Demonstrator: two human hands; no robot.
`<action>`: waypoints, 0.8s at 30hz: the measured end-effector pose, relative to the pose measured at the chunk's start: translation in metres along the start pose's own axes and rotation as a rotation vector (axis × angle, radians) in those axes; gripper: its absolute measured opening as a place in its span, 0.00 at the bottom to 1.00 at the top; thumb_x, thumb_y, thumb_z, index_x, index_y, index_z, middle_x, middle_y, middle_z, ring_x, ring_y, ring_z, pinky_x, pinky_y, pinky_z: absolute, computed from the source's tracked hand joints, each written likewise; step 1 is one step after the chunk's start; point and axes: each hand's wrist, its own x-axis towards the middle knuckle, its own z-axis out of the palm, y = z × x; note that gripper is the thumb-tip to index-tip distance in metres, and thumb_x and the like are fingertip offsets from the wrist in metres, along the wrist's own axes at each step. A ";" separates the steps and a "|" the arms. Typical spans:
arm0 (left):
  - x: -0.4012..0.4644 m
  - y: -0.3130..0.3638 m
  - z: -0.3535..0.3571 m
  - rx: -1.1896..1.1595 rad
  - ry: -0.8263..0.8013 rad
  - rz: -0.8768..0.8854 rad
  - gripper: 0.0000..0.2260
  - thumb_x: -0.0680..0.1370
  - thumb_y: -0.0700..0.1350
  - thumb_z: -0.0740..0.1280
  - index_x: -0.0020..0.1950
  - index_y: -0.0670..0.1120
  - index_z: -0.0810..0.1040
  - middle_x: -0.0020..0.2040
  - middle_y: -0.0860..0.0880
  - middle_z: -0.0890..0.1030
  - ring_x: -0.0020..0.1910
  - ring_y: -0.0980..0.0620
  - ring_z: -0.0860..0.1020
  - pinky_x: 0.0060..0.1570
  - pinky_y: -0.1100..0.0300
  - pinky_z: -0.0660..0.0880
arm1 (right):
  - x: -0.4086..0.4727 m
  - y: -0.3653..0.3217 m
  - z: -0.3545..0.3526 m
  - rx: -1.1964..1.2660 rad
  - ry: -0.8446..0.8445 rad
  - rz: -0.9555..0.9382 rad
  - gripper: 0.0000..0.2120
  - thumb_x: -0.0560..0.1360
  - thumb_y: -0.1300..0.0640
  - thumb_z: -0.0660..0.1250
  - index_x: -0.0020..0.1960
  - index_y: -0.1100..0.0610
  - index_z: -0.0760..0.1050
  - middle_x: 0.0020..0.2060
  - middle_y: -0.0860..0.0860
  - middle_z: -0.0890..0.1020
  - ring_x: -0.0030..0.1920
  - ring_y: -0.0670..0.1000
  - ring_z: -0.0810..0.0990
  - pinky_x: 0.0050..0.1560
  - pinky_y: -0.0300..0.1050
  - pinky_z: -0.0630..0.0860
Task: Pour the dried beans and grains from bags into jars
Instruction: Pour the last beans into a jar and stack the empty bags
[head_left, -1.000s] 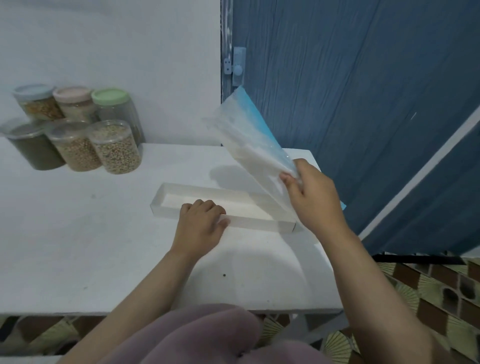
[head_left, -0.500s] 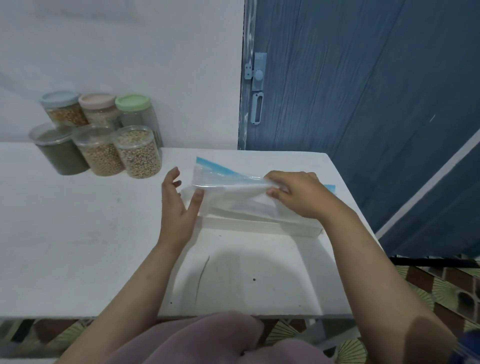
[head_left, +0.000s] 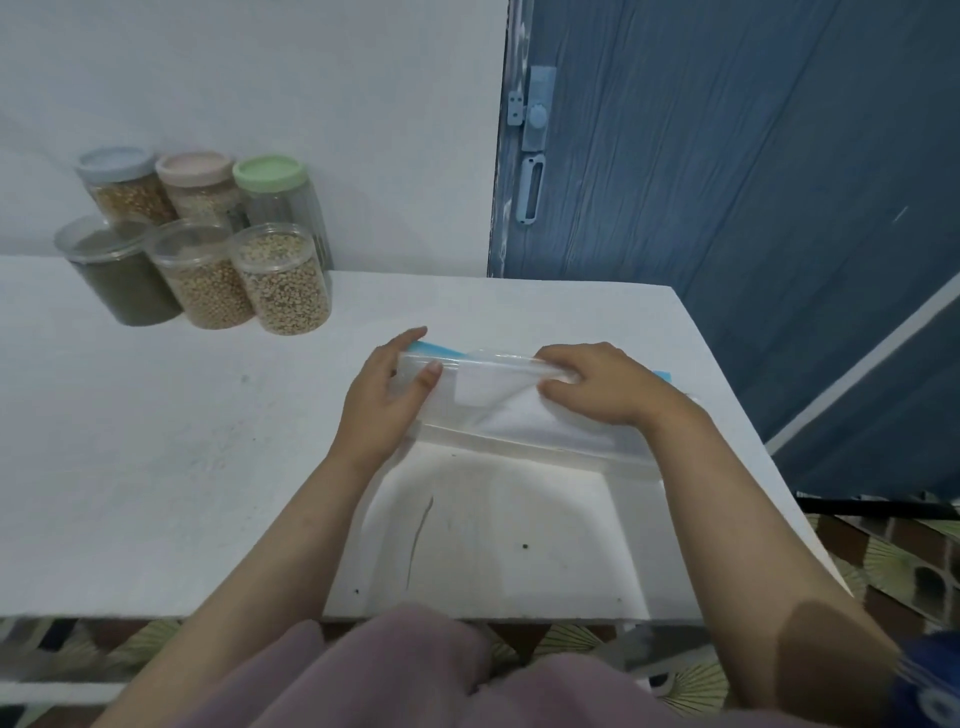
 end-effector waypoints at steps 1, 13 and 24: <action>0.001 0.000 0.001 -0.003 0.000 -0.012 0.13 0.80 0.55 0.66 0.64 0.56 0.77 0.63 0.59 0.77 0.61 0.64 0.75 0.63 0.63 0.71 | 0.000 0.003 0.004 0.024 0.011 0.007 0.06 0.79 0.47 0.61 0.52 0.44 0.77 0.48 0.42 0.81 0.53 0.51 0.77 0.60 0.50 0.71; 0.006 0.002 0.017 0.419 0.078 -0.104 0.13 0.74 0.53 0.63 0.35 0.46 0.68 0.34 0.51 0.72 0.36 0.49 0.72 0.35 0.55 0.64 | 0.001 0.004 0.036 0.031 0.235 0.145 0.12 0.80 0.43 0.60 0.45 0.49 0.74 0.35 0.45 0.79 0.43 0.50 0.78 0.57 0.46 0.63; 0.006 -0.001 0.024 0.635 0.132 -0.183 0.13 0.77 0.51 0.63 0.37 0.46 0.71 0.48 0.49 0.75 0.40 0.42 0.73 0.42 0.56 0.66 | -0.022 -0.003 0.042 -0.162 0.131 0.450 0.12 0.83 0.51 0.50 0.58 0.45 0.71 0.48 0.43 0.80 0.61 0.54 0.67 0.57 0.53 0.57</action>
